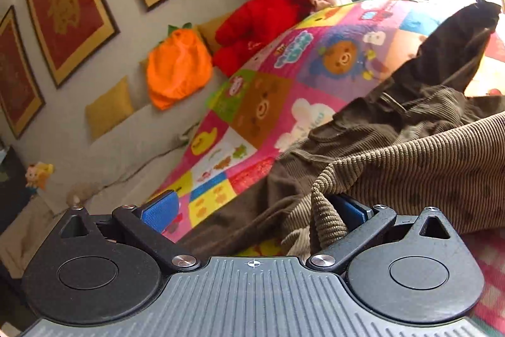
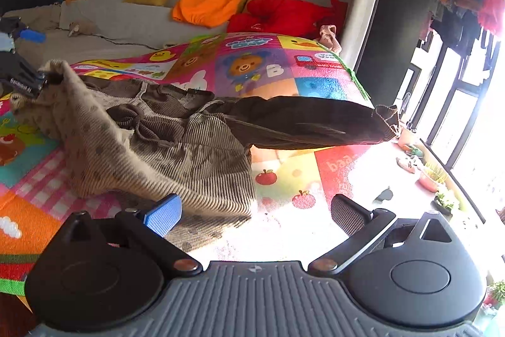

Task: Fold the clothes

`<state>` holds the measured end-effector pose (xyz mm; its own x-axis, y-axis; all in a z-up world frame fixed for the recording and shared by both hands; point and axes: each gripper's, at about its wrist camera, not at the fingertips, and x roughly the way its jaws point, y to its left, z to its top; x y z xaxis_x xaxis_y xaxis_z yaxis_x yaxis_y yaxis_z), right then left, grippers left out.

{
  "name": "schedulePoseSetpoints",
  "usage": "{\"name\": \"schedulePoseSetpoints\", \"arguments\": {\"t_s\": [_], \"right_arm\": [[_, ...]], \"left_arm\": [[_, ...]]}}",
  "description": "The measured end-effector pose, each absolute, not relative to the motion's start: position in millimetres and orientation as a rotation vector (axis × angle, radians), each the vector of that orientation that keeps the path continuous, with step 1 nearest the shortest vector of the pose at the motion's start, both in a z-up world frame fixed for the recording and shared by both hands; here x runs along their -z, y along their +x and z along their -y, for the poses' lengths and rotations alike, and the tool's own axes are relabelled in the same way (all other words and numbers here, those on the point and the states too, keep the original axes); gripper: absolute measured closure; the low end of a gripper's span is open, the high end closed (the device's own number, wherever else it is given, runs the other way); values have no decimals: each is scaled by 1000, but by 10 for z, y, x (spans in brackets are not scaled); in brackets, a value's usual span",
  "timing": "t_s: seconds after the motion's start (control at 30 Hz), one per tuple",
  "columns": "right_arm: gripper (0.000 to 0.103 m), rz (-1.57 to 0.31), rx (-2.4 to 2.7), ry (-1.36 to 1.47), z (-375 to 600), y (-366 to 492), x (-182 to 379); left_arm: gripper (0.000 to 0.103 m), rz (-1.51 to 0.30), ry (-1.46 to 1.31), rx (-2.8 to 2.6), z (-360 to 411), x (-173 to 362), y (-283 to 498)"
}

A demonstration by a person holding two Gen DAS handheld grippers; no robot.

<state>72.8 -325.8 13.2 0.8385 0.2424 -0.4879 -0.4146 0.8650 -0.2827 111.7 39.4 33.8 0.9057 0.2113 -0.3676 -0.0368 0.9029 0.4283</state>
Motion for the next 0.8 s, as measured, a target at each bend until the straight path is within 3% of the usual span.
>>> {"name": "schedulePoseSetpoints", "arguments": {"t_s": [0.3,0.37,0.43,0.67,0.8], "right_arm": [[3,-466,-441,-583,2508,855,348],[13,-345,-313,-654,2435,957,255],[19,-259,-176,-550,2586,1066,-44],[15,-283,-329,-549,2543,788,-105],[11,-323,-475,-608,2426,565,-14]], "left_arm": [[0,-417,303,-176,-679,-576,1088],[0,-417,290,-188,-767,-609,972],[0,-416,277,-199,-856,-641,856],[0,-528,177,82,-973,-424,182],[0,-578,323,194,-622,-128,-46]]}}
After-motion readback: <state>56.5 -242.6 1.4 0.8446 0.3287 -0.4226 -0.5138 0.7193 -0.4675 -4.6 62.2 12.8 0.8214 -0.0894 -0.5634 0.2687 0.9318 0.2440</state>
